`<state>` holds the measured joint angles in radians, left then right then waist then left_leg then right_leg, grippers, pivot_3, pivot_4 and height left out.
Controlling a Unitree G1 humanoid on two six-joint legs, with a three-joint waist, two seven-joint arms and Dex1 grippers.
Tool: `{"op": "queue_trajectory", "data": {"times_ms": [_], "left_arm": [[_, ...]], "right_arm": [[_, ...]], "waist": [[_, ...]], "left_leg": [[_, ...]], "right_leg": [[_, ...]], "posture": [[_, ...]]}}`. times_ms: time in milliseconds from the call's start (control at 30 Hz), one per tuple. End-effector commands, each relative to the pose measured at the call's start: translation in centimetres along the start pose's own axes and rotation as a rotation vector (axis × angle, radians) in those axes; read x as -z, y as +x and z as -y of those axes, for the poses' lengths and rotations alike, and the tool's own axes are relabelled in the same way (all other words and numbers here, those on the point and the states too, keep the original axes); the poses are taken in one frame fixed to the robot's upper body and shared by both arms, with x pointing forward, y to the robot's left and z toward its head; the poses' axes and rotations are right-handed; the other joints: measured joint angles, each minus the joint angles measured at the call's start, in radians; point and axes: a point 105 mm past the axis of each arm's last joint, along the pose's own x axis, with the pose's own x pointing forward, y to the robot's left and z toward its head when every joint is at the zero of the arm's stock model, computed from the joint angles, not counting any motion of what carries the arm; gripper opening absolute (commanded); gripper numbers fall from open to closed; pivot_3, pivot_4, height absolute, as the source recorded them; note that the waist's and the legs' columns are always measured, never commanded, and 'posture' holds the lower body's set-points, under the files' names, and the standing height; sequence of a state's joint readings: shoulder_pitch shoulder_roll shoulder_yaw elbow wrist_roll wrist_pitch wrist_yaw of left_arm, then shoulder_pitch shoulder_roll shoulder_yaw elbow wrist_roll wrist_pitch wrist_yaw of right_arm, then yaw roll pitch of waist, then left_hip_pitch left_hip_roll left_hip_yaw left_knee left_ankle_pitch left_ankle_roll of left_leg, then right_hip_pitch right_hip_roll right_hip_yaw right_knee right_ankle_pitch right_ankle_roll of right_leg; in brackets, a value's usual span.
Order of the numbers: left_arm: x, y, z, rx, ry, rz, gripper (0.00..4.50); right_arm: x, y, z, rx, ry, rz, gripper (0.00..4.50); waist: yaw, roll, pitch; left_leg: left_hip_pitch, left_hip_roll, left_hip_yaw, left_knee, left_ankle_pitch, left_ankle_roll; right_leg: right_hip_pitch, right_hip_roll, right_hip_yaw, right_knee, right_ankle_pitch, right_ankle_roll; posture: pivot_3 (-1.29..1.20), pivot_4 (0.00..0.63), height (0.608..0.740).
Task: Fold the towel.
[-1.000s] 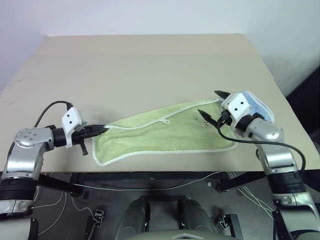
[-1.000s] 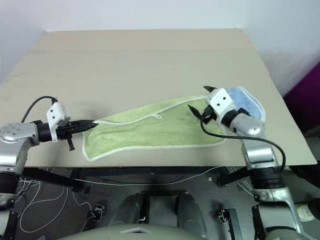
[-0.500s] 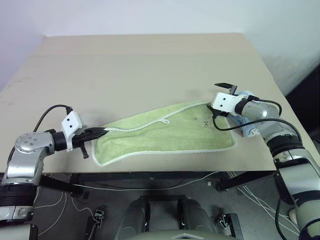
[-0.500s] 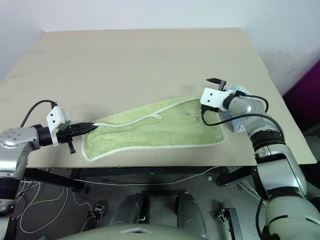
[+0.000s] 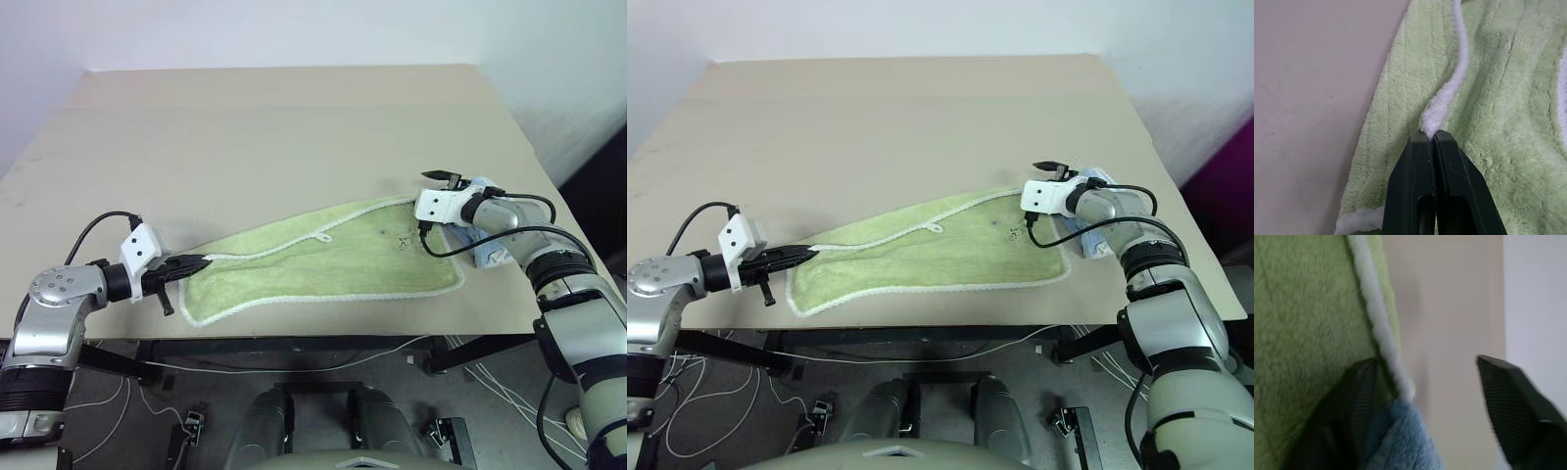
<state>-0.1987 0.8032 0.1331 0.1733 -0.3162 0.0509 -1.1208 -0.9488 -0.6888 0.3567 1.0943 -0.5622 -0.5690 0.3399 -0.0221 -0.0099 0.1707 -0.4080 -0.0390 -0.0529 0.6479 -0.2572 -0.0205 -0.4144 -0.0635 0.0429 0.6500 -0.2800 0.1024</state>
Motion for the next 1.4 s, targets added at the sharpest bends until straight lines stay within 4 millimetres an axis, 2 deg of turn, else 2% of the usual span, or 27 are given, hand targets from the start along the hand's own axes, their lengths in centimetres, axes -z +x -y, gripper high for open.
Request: {"op": "queue_trajectory", "data": {"times_ms": [33, 233, 500, 667, 733, 867, 967, 1133, 1233, 1300, 1400], "left_arm": [[-0.9, -0.1, -0.3, -0.012, 0.039, 0.027, 0.0], [-0.7, 0.1, -0.3, -0.012, 0.037, 0.028, 0.0], [-0.4, -0.1, -0.9, -0.052, 0.038, 0.026, 0.0], [-1.3, -1.4, -5.4, -0.288, 0.041, 0.095, 0.0], [-2.6, -1.8, -7.7, -0.386, 0.028, 0.149, 0.0], [-4.2, -1.7, -10.1, -0.462, 0.037, 0.197, 0.0], [-7.1, -1.5, -13.0, -0.565, 0.063, 0.259, 0.0], [-11.1, -2.7, -16.9, -0.749, 0.102, 0.309, 0.0], [-13.1, -4.1, -18.1, -0.814, 0.148, 0.332, 0.0], [-14.0, -4.8, -18.3, -0.813, 0.166, 0.351, 0.0], [-14.2, -5.7, -17.7, -0.757, 0.211, 0.352, 0.0]], "right_arm": [[-0.3, -0.2, 1.5, 0.035, -0.017, 0.015, 1.92], [-0.4, -0.3, 1.2, 0.028, -0.013, 0.024, 0.04], [-1.3, -0.5, 2.1, 0.081, -0.02, 0.07, 0.04], [-2.7, -1.1, 4.4, 0.146, 0.026, 0.145, 0.04], [-3.1, -1.6, 6.2, 0.196, 0.05, 0.163, 0.04], [-3.4, -2.1, 8.5, 0.251, 0.066, 0.172, 0.04], [-3.3, -3.0, 11.6, 0.335, 0.109, 0.17, 0.04], [-3.5, -5.1, 16.3, 0.466, 0.132, 0.183, 0.04], [-4.0, -6.8, 18.6, 0.541, 0.155, 0.232, 0.04], [-4.4, -7.9, 19.3, 0.56, 0.173, 0.275, 0.04], [-5.5, -9.2, 18.5, 0.495, 0.206, 0.384, 0.04]], "waist": [[0.0, 0.0, 0.0], [0.001, 0.0, 0.0], [0.0, 0.0, 0.0], [0.001, 0.0, 0.0], [0.005, 0.0, 0.0], [0.002, 0.0, 0.0], [0.003, -0.001, 0.001], [0.002, -0.001, 0.001], [-0.001, -0.001, 0.001], [-0.002, -0.001, 0.001], [-0.013, -0.001, 0.001]], "left_leg": [[0.0, 0.0, 0.0, 0.0, 0.0, 0.0], [0.0, 0.0, 0.0, 0.0, 0.0, 0.0], [0.0, 0.0, 0.0, 0.0, 0.0, 0.0], [0.0, 0.0, 0.0, 0.0, 0.0, 0.0], [0.0, 0.0, 0.0, 0.001, 0.0, 0.0], [0.0, 0.0, 0.0, 0.001, 0.0, 0.0], [0.0, 0.0, 0.0, 0.001, 0.0, 0.0], [-0.003, -0.001, 0.0, 0.002, 0.001, -0.001], [-0.003, -0.001, 0.001, 0.0, 0.003, -0.005], [-0.003, -0.001, 0.002, 0.0, 0.003, -0.005], [-0.004, 0.0, 0.002, 0.0, 0.003, -0.005]], "right_leg": [[0.0, 0.0, 0.0, 0.0, 0.0, 0.0], [0.0, 0.0, 0.0, 0.0, 0.0, 0.0], [0.0, 0.0, 0.0, 0.0, 0.0, 0.0], [0.0, 0.0, 0.0, 0.0, 0.0, 0.0], [0.0, 0.0, 0.0, 0.0, 0.0, 0.0], [0.0, 0.0, -0.001, 0.0, 0.0, 0.0], [0.0, 0.0, -0.001, 0.001, 0.0, 0.0], [-0.003, 0.0, -0.001, 0.002, 0.0, 0.0], [-0.003, 0.0, 0.0, 0.002, 0.0, 0.0], [-0.003, 0.0, 0.0, 0.002, 0.0, 0.001], [-0.005, 0.001, 0.001, 0.004, 0.0, 0.001]], "posture": [[0.0, 0.15, 0.74], [0.0, 0.15, 0.74], [0.0, 0.15, 0.74], [0.0, 0.15, 0.74], [0.0, 0.15, 0.74], [0.0, 0.15, 0.74], [0.0, 0.15, 0.74], [0.0, 0.15, 0.74], [0.0, 0.15, 0.74], [0.0, 0.15, 0.74], [0.0, 0.15, 0.74]]}}
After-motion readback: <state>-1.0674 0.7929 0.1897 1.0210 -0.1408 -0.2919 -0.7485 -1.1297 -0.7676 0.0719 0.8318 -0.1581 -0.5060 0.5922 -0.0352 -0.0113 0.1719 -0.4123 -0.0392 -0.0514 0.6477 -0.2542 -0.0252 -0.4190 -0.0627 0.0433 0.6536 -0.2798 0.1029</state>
